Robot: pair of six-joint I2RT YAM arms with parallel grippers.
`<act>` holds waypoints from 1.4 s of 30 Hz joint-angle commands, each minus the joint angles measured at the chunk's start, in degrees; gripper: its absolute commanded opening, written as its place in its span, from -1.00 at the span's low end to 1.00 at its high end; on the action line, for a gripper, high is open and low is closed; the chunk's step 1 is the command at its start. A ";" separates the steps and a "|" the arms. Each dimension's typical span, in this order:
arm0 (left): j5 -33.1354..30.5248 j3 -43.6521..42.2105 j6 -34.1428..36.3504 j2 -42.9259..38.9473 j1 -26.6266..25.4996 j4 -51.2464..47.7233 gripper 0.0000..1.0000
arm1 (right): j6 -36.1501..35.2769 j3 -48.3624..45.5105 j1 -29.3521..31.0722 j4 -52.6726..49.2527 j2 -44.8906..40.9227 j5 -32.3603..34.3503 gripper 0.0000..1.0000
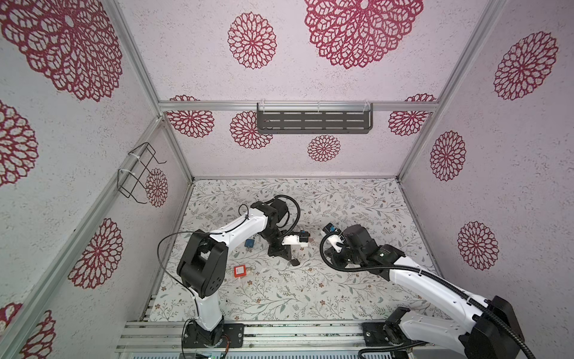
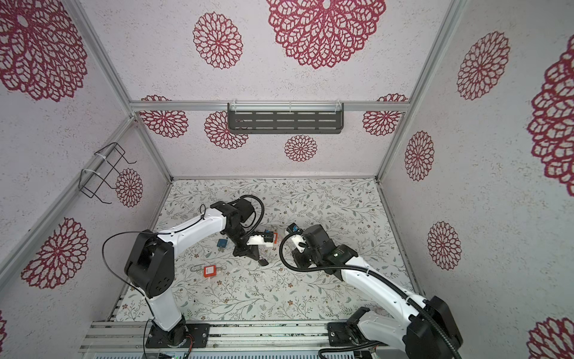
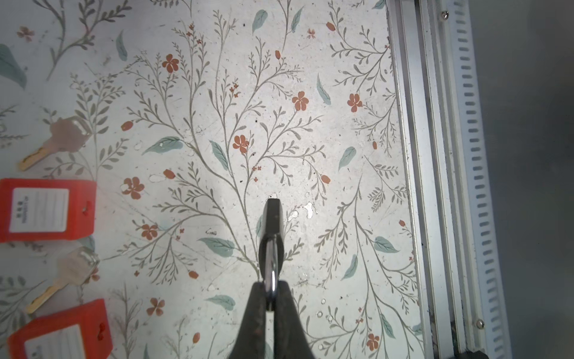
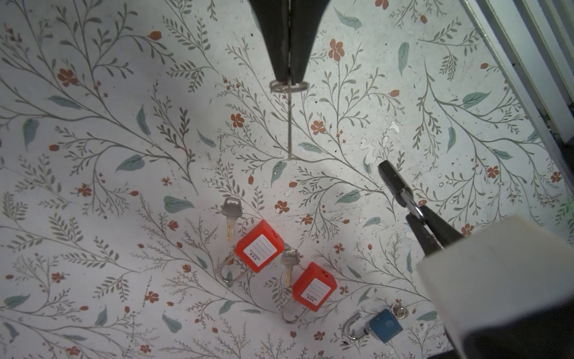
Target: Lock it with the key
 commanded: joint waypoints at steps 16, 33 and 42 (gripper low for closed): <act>-1.44 13.23 0.13 15.92 -3.94 -9.76 -1.00 | 13.19 -11.29 0.18 10.61 -6.00 2.13 -1.00; -8.68 18.39 -6.74 21.78 -5.09 -4.72 -0.85 | 15.25 -15.27 0.15 17.90 -1.57 -1.04 -1.00; -10.57 19.94 -9.16 24.04 -5.01 -1.75 -0.72 | 16.32 -15.70 0.16 20.75 1.35 -1.39 -1.00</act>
